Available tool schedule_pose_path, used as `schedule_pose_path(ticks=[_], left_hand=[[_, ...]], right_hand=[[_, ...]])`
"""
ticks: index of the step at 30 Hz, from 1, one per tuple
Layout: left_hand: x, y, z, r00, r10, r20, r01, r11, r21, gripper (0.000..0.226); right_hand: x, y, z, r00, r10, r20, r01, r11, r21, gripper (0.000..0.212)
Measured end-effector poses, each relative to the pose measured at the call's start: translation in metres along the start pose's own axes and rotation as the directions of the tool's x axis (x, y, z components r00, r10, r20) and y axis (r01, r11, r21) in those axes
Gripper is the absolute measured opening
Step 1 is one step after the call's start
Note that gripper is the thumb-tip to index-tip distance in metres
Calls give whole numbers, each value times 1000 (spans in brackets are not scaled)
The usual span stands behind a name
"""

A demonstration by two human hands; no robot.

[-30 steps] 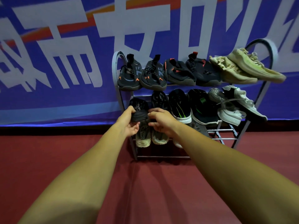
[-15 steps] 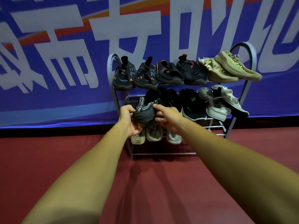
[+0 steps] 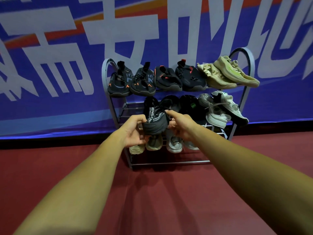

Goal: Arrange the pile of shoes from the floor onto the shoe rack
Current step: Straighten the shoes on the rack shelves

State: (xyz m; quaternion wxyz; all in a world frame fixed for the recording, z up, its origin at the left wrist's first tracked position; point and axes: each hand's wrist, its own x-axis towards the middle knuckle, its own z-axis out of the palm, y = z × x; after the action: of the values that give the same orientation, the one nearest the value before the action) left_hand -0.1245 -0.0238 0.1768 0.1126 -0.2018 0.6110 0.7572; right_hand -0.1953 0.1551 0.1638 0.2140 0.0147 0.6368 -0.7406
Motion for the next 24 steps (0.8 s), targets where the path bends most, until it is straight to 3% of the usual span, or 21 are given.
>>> schedule_pose_path(ticks=[4, 7, 11, 13, 16, 19, 22, 24], left_hand=[[0, -2, 7, 1000, 25, 1, -25, 1000, 12, 8], [2, -1, 5, 997, 72, 11, -72, 997, -8, 23], [6, 4, -2, 988, 84, -129, -97, 990, -99, 12], [9, 3, -4, 976, 94, -194, -121, 983, -136, 18], [13, 3, 1, 977, 137, -167, -177, 949, -259, 24], [16, 2, 9, 976, 130, -172, -169, 956, -238, 37], [20, -2, 17, 970, 63, -236, -128, 954, -273, 42], [22, 0, 18, 954, 71, -292, -172, 925, -339, 53]], right_hand=[[3, 0, -8, 999, -13, -50, 12, 1000, -18, 40], [9, 1, -15, 989, 5, -145, 4, 998, 58, 31], [13, 3, -19, 979, 68, -193, -43, 990, 133, 22], [13, 0, -16, 975, 81, -205, -44, 983, 177, 22], [12, -3, -8, 963, 91, -255, -25, 968, 250, 28], [10, -4, -1, 955, 77, -287, 4, 962, 273, 34], [8, -4, 7, 963, 72, -260, -1, 964, 266, 31], [6, -6, 11, 971, 85, -223, -27, 968, 251, 25]])
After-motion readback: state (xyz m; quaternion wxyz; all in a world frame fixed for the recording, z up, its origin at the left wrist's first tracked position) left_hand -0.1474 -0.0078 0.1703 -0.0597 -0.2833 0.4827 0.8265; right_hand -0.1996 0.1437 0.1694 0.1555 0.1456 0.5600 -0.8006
